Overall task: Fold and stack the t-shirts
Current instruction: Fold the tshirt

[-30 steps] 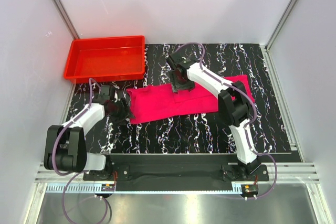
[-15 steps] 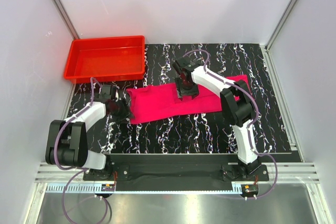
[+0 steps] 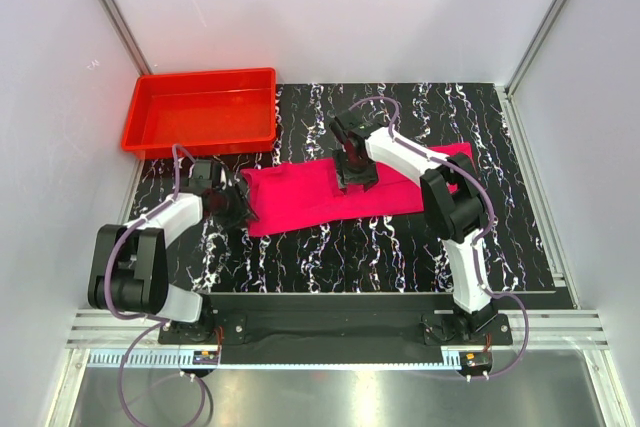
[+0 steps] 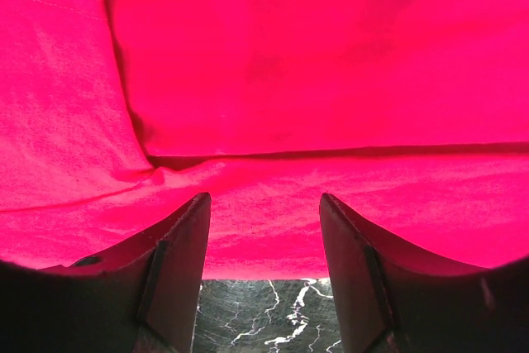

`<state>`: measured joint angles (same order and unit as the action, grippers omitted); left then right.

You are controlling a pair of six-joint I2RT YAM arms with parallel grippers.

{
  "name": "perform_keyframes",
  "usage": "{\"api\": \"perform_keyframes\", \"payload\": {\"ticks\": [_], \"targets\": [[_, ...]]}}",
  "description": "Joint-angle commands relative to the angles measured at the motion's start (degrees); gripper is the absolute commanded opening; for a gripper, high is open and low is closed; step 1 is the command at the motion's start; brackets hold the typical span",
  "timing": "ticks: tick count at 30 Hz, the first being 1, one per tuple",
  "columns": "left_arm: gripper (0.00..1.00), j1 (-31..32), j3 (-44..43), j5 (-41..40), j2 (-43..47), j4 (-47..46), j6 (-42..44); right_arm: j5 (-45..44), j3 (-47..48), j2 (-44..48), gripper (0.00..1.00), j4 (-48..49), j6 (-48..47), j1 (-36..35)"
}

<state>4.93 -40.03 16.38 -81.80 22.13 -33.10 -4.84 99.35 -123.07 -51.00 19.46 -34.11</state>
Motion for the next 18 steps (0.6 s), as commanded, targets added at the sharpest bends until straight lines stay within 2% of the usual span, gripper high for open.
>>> {"api": "perform_keyframes", "payload": {"ticks": [1, 6, 7, 8, 9, 10, 14, 15, 18], "targets": [[0.43, 0.26, -0.4, 2.34, -1.43, -3.5, -0.3, 0.71, -0.03, 3.97, 0.62, 1.08, -0.48, 0.09], [0.34, 0.61, 0.04, 3.04, -4.42, -3.41, -1.17, 0.97, -0.74, 4.32, 0.62, 0.91, -0.39, 1.41], [0.26, 0.52, 0.21, 2.96, -4.68, -2.89, -1.35, 0.89, -0.82, 4.5, 0.63, 0.91, -0.3, 1.67], [0.11, 0.52, 0.3, 2.43, -4.6, -0.88, -1.44, 0.97, -0.91, 4.59, 0.62, 0.91, -0.39, 2.02], [0.03, 0.52, 0.57, 0.08, -4.34, 0.71, -2.13, 0.89, -1.0, 4.68, 0.62, 0.73, -0.48, 2.46], [0.0, 0.35, 1.26, -1.16, -3.64, 2.2, -2.58, 0.63, -1.0, 4.76, 0.62, 0.47, -0.57, 2.82], [0.0, -0.53, 4.43, -3.9, 1.72, 6.69, -5.04, -0.69, -1.97, 4.77, 0.62, 0.12, -0.66, 4.75], [0.05, -0.53, 4.7, -4.08, 4.17, 7.39, -5.65, -0.35, -2.32, 4.76, 0.62, -0.06, -0.57, 5.97], [0.33, -0.53, 3.74, -5.12, 7.17, 9.33, -5.57, -0.26, -3.02, 4.85, 0.62, -0.24, -0.83, 7.73]]}}
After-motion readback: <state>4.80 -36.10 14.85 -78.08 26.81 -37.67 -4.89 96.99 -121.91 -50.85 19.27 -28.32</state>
